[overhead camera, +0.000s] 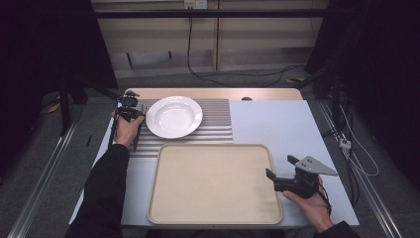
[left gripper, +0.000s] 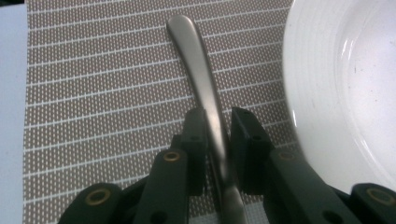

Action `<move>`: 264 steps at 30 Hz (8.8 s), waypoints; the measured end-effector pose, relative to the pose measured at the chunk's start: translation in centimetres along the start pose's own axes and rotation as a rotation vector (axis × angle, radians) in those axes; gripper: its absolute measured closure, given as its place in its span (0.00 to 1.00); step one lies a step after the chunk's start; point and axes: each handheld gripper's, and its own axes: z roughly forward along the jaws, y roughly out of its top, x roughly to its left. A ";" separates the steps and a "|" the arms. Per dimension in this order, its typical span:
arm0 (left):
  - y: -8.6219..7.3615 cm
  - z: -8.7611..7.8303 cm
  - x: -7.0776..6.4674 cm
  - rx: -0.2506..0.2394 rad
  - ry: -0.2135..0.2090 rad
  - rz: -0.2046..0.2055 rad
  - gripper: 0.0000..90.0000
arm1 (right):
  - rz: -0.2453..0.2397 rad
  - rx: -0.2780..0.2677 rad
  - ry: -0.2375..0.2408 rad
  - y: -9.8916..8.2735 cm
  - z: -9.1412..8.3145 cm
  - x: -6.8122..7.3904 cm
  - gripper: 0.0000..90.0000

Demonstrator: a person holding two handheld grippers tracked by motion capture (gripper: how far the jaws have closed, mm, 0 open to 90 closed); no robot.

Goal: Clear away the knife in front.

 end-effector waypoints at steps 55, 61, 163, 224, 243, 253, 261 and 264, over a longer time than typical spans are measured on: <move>0.7 -1.5 0.5 0.053 -0.025 -0.007 0.89 | -0.010 0.007 0.003 0.0 0.1 0.2 0.08; 0.8 -2.4 0.8 0.044 -0.035 0.008 0.89 | -0.007 0.005 0.003 0.1 0.1 0.2 0.08; -7.2 -12.2 -17.0 -0.003 -0.295 0.453 0.89 | -0.007 0.008 0.008 0.2 0.2 0.3 0.08; -13.5 -9.4 -19.2 0.075 -0.279 0.436 0.69 | -0.015 0.019 0.021 0.2 0.4 0.4 0.09; -13.1 -10.4 -20.0 -0.104 -0.401 0.542 0.26 | 0.000 0.018 0.033 0.1 0.4 0.2 0.09; -13.6 -10.3 -21.8 -0.183 -0.439 0.581 0.78 | -0.008 0.018 0.027 0.1 0.4 0.2 0.09; -14.0 -9.1 -22.2 -0.117 -0.423 0.594 1.00 | -0.015 0.023 0.021 0.1 0.4 0.4 0.09; -14.1 -8.7 -22.3 -0.101 -0.404 0.603 1.00 | -0.013 0.022 0.019 0.1 0.3 0.4 0.09</move>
